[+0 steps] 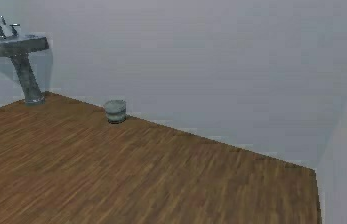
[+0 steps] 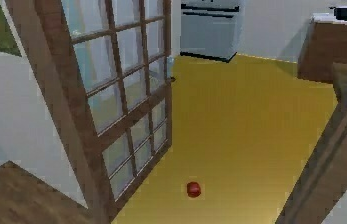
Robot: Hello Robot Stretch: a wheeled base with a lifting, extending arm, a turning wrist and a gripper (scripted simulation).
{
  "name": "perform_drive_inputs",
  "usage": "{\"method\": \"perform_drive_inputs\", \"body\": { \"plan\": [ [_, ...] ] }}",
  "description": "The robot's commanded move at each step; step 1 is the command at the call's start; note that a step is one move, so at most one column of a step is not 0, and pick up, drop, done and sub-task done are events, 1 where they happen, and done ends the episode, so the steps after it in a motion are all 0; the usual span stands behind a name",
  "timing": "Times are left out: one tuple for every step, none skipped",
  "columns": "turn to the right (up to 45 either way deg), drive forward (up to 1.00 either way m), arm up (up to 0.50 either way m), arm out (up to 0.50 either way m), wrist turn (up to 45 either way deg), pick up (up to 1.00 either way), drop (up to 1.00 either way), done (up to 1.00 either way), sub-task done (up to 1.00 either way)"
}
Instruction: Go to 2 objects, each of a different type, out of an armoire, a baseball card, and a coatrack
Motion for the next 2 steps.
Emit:
{"method": "perform_drive_inputs", "body": {
  "plan": [
    [0.0,0.05,0.0,0.0,0.0,0.0,0.0,0.0,0.0],
    [-45.0,0.0,0.0,0.0,0.0,0.0,0.0,0.0,0.0]
  ]
}}
